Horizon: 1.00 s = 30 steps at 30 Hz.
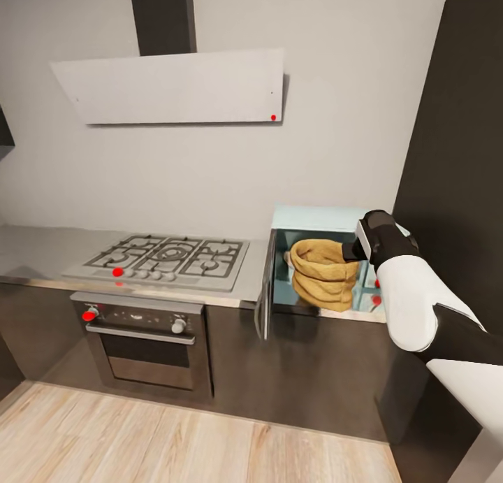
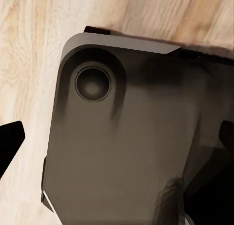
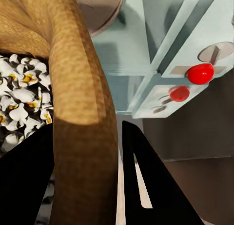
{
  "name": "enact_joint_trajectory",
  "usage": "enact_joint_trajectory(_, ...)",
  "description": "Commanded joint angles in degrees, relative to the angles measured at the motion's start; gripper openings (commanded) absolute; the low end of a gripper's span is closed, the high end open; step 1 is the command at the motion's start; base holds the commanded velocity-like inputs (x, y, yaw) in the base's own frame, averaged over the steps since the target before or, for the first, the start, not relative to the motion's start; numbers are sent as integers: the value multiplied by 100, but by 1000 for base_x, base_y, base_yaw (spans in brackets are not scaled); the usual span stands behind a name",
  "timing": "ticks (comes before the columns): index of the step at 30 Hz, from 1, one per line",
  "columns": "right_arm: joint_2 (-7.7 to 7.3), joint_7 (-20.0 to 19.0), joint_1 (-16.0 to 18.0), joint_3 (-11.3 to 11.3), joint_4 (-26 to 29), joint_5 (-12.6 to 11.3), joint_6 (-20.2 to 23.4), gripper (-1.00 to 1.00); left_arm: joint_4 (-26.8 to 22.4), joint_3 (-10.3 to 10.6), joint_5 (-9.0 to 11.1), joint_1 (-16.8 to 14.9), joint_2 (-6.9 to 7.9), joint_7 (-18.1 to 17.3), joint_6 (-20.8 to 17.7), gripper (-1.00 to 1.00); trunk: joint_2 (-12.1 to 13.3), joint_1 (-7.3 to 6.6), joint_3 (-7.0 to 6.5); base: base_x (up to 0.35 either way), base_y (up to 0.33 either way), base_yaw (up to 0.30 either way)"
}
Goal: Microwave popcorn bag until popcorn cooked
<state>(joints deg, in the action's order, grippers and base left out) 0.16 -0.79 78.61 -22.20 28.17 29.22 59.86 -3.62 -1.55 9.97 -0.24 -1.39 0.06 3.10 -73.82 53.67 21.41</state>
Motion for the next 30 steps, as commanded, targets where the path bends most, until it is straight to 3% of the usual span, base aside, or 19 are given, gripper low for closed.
enact_joint_trajectory(1,3,-9,5,-22,4,14,14,-100,2,-12,30,-3,-2,-1,16,100,-3,1,7,115,0,0)
enact_joint_trajectory(30,-24,-9,5,-30,32,-4,14,-100,2,-12,31,-3,-1,1,16,100,-3,1,7,115,0,0)
